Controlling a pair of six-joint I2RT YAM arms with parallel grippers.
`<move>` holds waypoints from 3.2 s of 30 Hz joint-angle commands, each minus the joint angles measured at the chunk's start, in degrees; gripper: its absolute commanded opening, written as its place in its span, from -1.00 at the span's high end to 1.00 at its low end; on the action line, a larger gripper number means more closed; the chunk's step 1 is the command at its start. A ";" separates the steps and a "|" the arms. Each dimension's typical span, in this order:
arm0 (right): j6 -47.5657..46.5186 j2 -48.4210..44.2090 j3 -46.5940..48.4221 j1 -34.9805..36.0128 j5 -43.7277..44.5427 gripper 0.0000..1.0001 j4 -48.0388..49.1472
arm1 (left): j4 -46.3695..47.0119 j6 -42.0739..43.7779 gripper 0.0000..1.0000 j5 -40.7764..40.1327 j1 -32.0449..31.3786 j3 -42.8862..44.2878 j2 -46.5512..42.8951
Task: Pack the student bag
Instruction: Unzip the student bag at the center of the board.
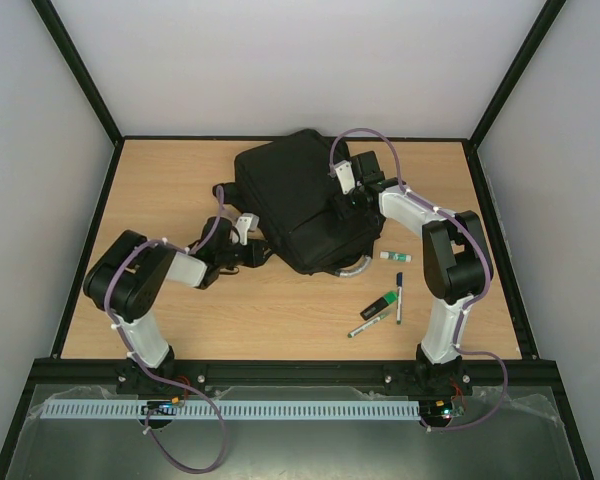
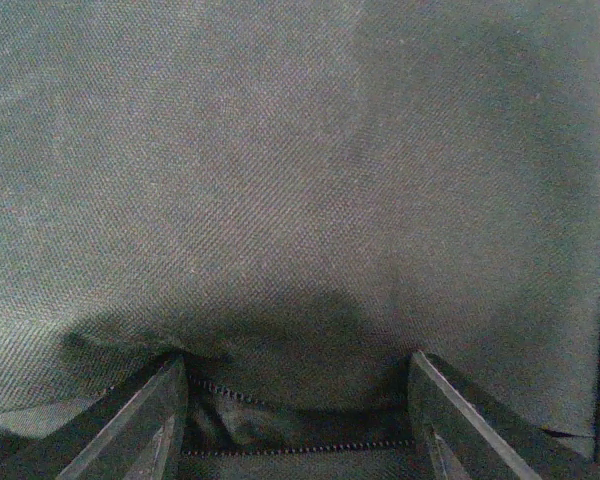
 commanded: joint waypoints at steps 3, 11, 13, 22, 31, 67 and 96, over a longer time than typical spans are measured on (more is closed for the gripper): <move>-0.90 6.31 -3.76 -0.09 1.97 -0.20 -13.14 | 3.03 0.02 0.28 -2.37 -0.12 -0.55 -0.06; -0.98 6.22 -3.83 -0.07 2.48 -0.20 -13.05 | 1.72 -1.56 -0.28 -10.95 2.53 -3.52 -5.30; -0.73 6.28 -3.76 -0.04 3.62 -0.19 -12.73 | 3.09 -3.42 -0.37 -9.26 4.17 -3.53 -4.11; -1.59 9.23 1.21 -0.12 12.14 -0.18 -13.20 | 11.86 -0.75 -0.33 3.14 4.36 -0.85 2.97; -1.26 10.21 1.97 -0.19 13.49 -0.17 -12.97 | 9.40 5.19 -0.37 5.50 -0.57 6.12 9.71; -1.31 9.50 -0.59 -0.19 10.02 -0.18 -12.84 | 24.02 -1.26 0.47 7.58 -2.55 -2.36 10.53; -0.84 10.17 -0.57 -0.09 8.60 -0.18 -13.84 | -14.17 3.41 0.95 -8.63 -8.40 3.85 -1.38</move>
